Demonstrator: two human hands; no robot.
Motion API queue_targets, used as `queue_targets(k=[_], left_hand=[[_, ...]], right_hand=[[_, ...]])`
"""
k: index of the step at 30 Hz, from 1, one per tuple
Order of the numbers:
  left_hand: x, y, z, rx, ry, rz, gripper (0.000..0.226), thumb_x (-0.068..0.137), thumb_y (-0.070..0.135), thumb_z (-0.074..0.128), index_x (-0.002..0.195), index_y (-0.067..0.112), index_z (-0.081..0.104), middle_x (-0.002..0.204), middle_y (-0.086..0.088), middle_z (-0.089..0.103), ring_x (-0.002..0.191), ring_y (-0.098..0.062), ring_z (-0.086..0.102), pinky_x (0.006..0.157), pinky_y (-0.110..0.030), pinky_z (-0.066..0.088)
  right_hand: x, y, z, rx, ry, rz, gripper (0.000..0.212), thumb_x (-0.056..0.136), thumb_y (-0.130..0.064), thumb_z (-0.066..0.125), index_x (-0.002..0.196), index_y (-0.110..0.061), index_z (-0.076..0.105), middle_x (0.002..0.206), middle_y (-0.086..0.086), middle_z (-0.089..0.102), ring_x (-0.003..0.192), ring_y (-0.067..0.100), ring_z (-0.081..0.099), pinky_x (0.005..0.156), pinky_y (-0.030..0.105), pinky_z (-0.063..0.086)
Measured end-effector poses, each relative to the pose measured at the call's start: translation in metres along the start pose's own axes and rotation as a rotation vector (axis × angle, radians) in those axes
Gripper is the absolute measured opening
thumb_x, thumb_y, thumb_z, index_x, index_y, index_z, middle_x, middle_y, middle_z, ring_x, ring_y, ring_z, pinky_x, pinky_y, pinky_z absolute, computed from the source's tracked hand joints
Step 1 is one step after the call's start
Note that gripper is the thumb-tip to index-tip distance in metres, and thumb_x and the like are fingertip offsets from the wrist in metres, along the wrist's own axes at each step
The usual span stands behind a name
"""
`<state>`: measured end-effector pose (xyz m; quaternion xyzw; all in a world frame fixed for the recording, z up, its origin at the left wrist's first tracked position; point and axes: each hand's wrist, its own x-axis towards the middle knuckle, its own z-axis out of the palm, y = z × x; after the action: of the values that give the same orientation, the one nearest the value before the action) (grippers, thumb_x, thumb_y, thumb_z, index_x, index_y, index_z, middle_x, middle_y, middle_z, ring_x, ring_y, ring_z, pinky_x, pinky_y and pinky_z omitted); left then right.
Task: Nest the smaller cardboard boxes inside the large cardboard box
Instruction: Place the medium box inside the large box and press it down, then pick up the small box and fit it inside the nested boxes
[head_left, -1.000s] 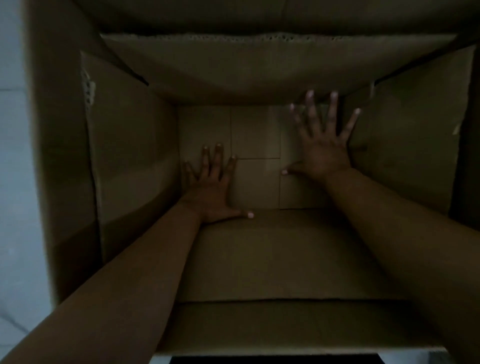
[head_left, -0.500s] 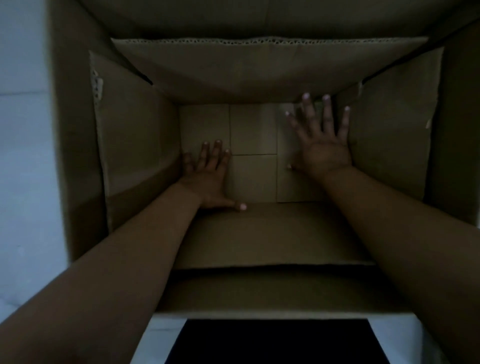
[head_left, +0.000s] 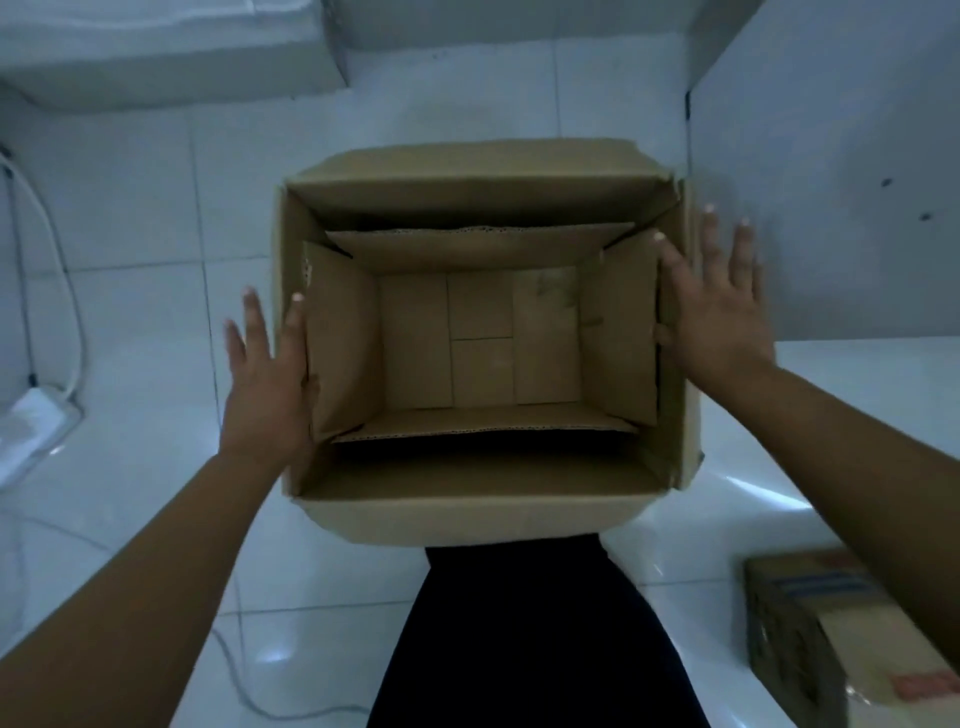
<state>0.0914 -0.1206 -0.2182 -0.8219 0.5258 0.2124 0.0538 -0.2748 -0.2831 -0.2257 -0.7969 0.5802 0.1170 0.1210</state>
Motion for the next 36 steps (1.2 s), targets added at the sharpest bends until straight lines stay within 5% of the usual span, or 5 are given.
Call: queue_targets(k=[6, 9, 17, 24, 36], left_hand=[[0.003, -0.001, 0.004, -0.341, 0.028, -0.031, 0.089, 0.086, 0.002, 0.054, 0.148, 0.040, 0.003, 0.130, -0.022, 0.053, 0.102, -0.043, 0.057, 0.074, -0.039, 0.043], [0.003, 0.000, 0.007, -0.312, 0.027, -0.057, 0.093, 0.086, 0.003, 0.053, 0.148, 0.041, -0.005, 0.125, -0.023, 0.053, 0.100, -0.042, 0.057, 0.074, -0.038, 0.041], [-0.039, 0.023, -0.012, -0.396, 0.106, -0.188, 0.060, 0.087, 0.015, 0.054, 0.144, 0.015, 0.034, 0.137, -0.015, 0.052, 0.122, -0.036, 0.050, 0.100, -0.042, 0.039], [-0.139, 0.093, -0.003, -0.600, 0.073, -0.189, 0.032, 0.085, 0.012, 0.063, 0.117, 0.007, 0.060, 0.107, -0.015, 0.066, 0.100, -0.026, 0.062, 0.083, -0.025, 0.041], [-0.326, 0.241, 0.082, -0.886, -0.347, -0.113, 0.018, 0.084, 0.016, 0.066, 0.101, 0.018, 0.060, 0.093, -0.004, 0.065, 0.077, -0.008, 0.058, 0.065, 0.000, 0.040]], right_hand=[[-0.017, 0.001, 0.013, 0.593, -0.006, 0.119, 0.090, 0.090, -0.009, 0.056, 0.145, -0.043, -0.005, 0.141, 0.016, 0.045, 0.098, 0.031, 0.058, 0.079, 0.031, 0.043], [-0.016, -0.003, 0.019, 0.630, 0.019, 0.175, 0.087, 0.090, -0.006, 0.053, 0.145, -0.045, -0.002, 0.122, 0.021, 0.058, 0.071, 0.017, 0.055, 0.069, 0.025, 0.041], [-0.039, 0.015, -0.003, 0.579, -0.084, 0.100, 0.060, 0.090, -0.014, 0.054, 0.145, -0.020, 0.028, 0.132, 0.019, 0.051, 0.114, 0.036, 0.052, 0.094, 0.035, 0.039], [-0.143, 0.037, -0.009, 0.698, -0.080, 0.183, 0.035, 0.088, -0.011, 0.050, 0.123, -0.015, 0.056, 0.092, 0.005, 0.062, 0.080, 0.022, 0.058, 0.069, 0.021, 0.040], [-0.393, 0.101, 0.037, 0.717, -0.300, 0.478, 0.030, 0.089, -0.012, 0.049, 0.115, -0.018, 0.062, 0.088, 0.011, 0.064, 0.074, 0.026, 0.057, 0.062, 0.027, 0.040]])
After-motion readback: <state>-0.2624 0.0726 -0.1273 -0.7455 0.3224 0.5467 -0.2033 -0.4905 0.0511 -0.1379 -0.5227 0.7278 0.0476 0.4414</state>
